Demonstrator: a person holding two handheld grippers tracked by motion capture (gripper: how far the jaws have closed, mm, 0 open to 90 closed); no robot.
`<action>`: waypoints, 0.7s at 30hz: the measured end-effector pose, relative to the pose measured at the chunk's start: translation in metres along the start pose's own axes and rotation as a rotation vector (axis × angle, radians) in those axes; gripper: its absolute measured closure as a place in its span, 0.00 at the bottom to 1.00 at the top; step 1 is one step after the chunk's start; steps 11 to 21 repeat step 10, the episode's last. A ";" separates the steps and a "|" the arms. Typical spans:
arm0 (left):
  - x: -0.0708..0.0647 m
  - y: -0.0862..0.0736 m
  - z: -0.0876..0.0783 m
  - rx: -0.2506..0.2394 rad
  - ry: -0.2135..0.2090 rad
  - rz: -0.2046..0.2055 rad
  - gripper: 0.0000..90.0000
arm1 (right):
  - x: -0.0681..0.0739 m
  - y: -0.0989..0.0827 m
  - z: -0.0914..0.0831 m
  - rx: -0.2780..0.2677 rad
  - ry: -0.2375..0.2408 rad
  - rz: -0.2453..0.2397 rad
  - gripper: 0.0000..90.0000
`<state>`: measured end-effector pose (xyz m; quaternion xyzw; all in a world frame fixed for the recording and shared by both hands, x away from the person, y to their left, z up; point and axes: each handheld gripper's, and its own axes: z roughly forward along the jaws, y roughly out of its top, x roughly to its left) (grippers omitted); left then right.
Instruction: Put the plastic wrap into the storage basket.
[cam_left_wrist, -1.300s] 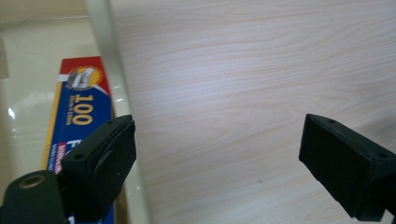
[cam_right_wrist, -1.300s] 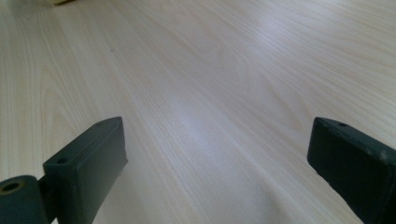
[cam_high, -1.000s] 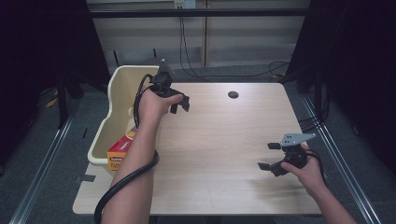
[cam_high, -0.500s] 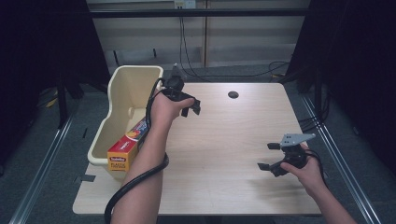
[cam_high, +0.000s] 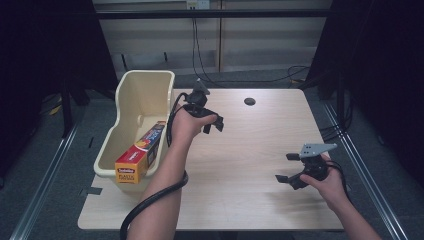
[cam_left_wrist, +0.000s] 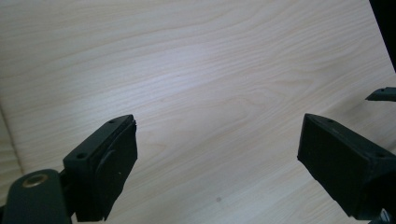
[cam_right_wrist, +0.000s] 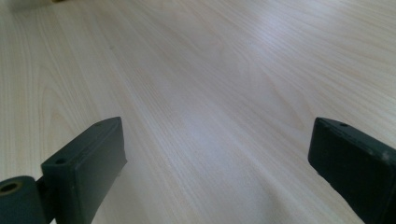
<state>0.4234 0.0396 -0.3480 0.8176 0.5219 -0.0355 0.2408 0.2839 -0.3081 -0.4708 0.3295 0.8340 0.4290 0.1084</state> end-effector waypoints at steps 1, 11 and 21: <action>-0.001 -0.001 0.002 0.000 -0.001 0.008 0.13 | 0.000 0.000 0.000 0.002 0.002 0.000 0.04; -0.003 -0.006 0.014 -0.017 -0.016 0.032 0.13 | -0.001 -0.001 0.002 0.009 -0.007 0.001 0.04; -0.003 -0.006 0.014 -0.017 -0.016 0.032 0.13 | -0.001 -0.001 0.002 0.009 -0.007 0.001 0.04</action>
